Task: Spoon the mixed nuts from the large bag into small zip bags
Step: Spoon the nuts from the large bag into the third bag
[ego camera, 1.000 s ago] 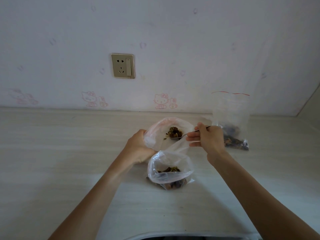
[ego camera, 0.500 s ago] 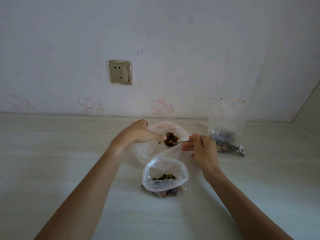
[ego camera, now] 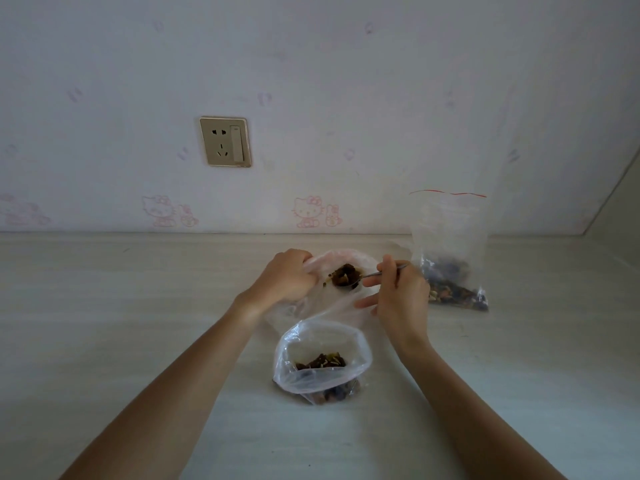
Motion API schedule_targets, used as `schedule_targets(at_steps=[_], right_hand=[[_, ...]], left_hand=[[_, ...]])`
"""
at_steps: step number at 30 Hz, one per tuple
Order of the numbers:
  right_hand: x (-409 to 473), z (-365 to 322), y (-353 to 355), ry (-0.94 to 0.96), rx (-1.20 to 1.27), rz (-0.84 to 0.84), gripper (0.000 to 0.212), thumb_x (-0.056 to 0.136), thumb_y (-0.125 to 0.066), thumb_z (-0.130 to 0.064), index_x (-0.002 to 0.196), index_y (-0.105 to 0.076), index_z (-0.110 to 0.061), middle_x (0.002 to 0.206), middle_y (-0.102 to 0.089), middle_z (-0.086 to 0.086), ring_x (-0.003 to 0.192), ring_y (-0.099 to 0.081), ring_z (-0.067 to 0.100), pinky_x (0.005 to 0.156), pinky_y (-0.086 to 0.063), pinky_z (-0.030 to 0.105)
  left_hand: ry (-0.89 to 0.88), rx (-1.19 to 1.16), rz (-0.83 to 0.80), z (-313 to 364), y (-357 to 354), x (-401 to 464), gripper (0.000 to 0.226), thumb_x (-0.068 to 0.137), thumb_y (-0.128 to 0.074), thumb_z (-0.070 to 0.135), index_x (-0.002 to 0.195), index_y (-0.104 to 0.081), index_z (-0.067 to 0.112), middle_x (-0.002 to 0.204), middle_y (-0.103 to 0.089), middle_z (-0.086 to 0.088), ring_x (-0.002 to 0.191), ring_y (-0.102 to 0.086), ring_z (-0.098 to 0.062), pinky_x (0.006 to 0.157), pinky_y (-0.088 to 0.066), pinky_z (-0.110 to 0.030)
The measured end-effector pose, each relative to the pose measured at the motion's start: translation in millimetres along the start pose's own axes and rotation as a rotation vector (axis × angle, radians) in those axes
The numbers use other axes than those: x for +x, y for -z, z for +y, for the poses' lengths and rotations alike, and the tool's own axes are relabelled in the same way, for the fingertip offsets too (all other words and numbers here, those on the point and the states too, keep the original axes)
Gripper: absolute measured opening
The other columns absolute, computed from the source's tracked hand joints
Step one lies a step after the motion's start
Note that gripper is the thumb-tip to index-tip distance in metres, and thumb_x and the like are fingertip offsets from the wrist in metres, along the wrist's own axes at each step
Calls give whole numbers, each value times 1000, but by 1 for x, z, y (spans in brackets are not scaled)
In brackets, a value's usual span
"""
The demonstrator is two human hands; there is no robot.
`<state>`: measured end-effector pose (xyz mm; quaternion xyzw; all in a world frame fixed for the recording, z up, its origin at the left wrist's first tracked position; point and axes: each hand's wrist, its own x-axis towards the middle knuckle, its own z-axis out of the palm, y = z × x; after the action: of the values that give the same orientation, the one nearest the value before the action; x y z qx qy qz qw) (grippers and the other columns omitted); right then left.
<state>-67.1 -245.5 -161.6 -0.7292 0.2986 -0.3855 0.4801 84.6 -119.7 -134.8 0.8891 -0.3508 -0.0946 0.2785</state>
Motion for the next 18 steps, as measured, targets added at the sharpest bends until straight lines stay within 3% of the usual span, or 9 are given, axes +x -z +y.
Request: schedule_targets(at_steps=[3,9,11,13,18], right_hand=[[2,5,-1,-90,76,-12,38,111,-36,-40,103,-62,-13,78,-77,-4,50,-73,19,51,-54,37],[5,6,0,-196,213,-39,30,110,-45,-34,105,-64,-11,83,-79,-3,49,-71,30,35,-51,30],[5,5,1,-204,224,-68,28,110,-47,-32,104,-66,-12,84,-80,-4,48,-71,29,34,-49,29],[6,3,2,-213,235,-103,27,109,-50,-30,102,-69,-12,86,-80,-4,47,-70,30,34,-47,27],[9,2,8,-234,275,-190,27,108,-52,-32,99,-72,-15,91,-81,-2,48,-70,30,38,-48,26]], left_hand=[[22,-79,2,-4,-3,-1,24,87,-62,14,65,-55,20,59,-59,5,52,-54,-12,49,-37,-20],[54,-193,-38,-8,-4,-2,23,87,-67,31,75,-59,14,57,-53,0,46,-48,-16,54,-37,-27],[56,-215,-44,-8,-3,-1,43,93,-61,50,79,-61,10,56,-56,-5,43,-49,-15,53,-39,-25],[53,-195,-26,-7,-2,1,67,97,-50,67,83,-63,3,63,-62,-13,45,-49,-15,60,-42,-30],[66,-166,29,-8,-2,7,57,103,-47,61,70,-43,15,53,-43,4,52,-45,-17,58,-36,-32]])
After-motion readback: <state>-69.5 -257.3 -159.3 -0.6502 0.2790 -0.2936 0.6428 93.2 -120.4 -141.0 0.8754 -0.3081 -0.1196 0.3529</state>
